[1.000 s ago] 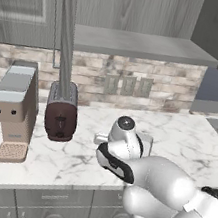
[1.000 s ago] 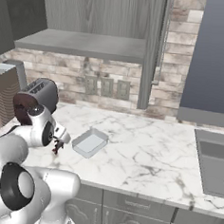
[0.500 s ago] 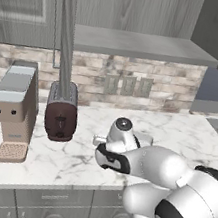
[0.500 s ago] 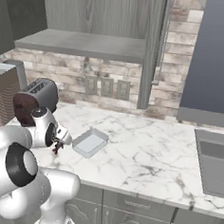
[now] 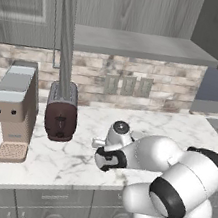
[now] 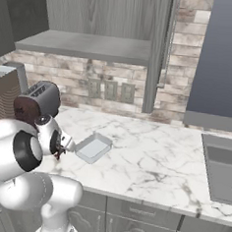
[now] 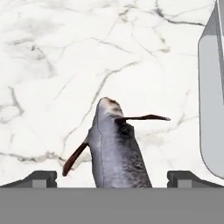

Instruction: Retrieve the tupperware from the cabinet, then place the raw meat into the tupperware to avoid contamination.

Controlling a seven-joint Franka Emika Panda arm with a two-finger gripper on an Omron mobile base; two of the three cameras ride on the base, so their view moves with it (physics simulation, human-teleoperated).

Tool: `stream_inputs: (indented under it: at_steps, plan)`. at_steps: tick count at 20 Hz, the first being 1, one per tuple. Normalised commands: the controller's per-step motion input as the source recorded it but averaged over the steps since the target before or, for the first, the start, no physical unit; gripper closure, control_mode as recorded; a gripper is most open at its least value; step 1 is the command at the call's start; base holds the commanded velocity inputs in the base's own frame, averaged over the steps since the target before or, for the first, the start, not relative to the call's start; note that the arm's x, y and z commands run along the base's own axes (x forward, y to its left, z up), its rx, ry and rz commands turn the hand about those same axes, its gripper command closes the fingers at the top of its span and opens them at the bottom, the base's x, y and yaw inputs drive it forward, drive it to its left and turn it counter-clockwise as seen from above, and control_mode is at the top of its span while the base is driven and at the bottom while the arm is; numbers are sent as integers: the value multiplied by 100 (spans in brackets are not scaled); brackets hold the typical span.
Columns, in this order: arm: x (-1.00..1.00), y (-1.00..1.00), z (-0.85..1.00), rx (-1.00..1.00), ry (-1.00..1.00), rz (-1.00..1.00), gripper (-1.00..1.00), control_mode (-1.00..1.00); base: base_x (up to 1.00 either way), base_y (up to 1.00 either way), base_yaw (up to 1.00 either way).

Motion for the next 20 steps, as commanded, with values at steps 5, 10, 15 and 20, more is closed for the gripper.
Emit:
stream_inputs:
  at_steps: [5,10,15,20]
  plan:
    - [15,0,-15,-1,-1,0,-100,-100,0,0,0]
    - [9,1,-18,-2,0,0,100,-100,0,0,0]
    - [9,4,-14,-1,0,0,100,-100,0,0,0]
    - [5,0,-8,0,0,0,100,-100,0,0,0]
